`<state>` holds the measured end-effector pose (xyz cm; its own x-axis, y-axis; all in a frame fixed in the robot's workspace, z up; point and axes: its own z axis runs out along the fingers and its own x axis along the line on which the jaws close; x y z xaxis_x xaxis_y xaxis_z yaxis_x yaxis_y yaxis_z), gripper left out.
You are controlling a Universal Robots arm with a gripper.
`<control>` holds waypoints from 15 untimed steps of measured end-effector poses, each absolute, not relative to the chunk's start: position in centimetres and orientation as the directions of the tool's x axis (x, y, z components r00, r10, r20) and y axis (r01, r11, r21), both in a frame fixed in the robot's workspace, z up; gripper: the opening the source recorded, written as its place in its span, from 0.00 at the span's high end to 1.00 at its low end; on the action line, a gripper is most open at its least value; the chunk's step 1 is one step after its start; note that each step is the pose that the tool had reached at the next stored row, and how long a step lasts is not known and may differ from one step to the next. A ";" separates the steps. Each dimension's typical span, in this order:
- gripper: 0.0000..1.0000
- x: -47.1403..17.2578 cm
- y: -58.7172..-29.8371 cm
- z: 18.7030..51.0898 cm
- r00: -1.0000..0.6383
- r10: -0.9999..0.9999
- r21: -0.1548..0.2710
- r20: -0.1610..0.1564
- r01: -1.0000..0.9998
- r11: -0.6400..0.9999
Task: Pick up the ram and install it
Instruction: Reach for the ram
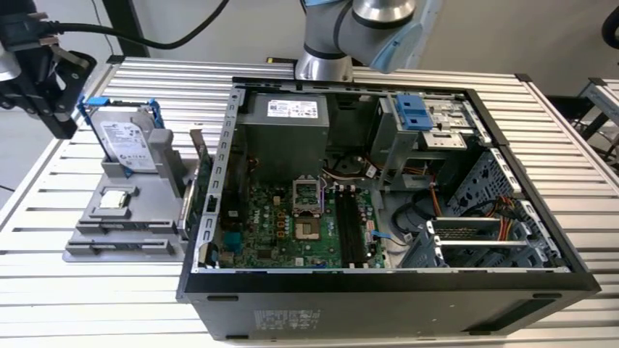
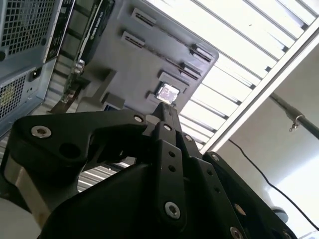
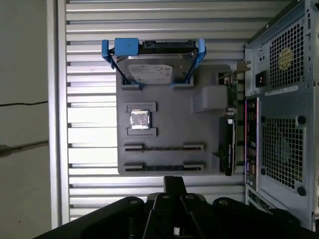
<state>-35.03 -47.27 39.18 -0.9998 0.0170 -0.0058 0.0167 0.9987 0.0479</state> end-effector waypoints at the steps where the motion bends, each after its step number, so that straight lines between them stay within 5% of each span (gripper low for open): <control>1: 1.00 -35.1 -47.3 39.2 -1.000 0.007 0.048 -0.006 0.007 0.999; 15: 1.00 -35.2 -48.3 39.2 -1.000 -0.020 0.048 -0.006 -0.020 0.999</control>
<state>-35.16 -48.30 39.17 -0.9998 -0.0200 -0.0057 -0.0202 0.9986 0.0479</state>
